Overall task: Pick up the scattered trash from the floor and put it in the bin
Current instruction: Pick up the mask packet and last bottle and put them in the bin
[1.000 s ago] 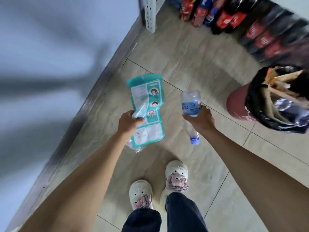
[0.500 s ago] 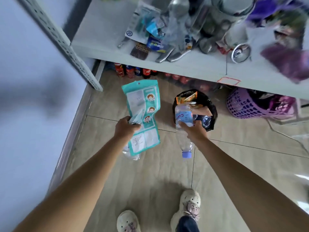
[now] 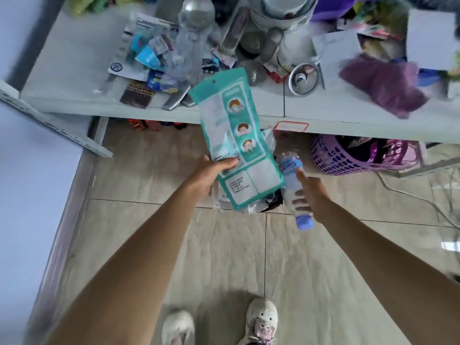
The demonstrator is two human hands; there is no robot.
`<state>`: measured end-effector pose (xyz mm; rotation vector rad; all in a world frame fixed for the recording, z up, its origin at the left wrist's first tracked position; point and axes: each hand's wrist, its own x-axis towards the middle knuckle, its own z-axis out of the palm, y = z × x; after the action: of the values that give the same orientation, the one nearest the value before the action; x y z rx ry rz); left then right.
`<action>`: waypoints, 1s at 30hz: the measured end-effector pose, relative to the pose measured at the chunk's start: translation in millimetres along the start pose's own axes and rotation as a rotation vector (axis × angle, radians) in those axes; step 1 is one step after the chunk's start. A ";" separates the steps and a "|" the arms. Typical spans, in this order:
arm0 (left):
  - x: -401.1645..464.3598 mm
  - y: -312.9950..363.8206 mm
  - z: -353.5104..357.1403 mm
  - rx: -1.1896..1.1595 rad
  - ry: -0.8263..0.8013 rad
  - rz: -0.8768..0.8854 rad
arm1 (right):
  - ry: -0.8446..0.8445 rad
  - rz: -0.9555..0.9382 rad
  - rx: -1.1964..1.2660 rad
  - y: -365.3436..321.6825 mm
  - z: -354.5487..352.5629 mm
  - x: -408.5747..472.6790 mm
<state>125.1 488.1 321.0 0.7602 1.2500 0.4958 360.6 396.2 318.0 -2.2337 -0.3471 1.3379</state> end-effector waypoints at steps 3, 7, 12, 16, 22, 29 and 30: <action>30.8 -41.8 5.3 -0.078 0.045 -0.094 | 0.002 0.009 0.011 14.2 7.0 31.1; 62.6 -101.1 2.9 0.090 0.328 -0.146 | 0.020 0.030 -0.029 36.0 24.6 60.7; 83.1 -113.4 11.6 0.308 0.478 -0.032 | 0.021 -0.071 -0.145 39.5 60.4 84.3; 94.6 -95.6 22.1 0.655 0.391 0.190 | 0.139 -0.223 -0.398 24.5 78.3 91.5; 113.4 -79.3 23.1 1.086 0.088 0.086 | 0.105 -0.126 -0.538 -1.5 95.3 106.0; 89.8 -90.7 13.3 0.659 0.503 0.479 | -0.038 -0.251 -0.528 8.2 95.0 99.4; 85.3 -95.3 12.6 0.636 0.538 0.514 | -0.050 -0.290 -0.516 11.9 94.1 98.0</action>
<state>153.2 482.3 195.8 1.5809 1.7475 0.7621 325.0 458.9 202.2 -2.4240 -1.0966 1.2472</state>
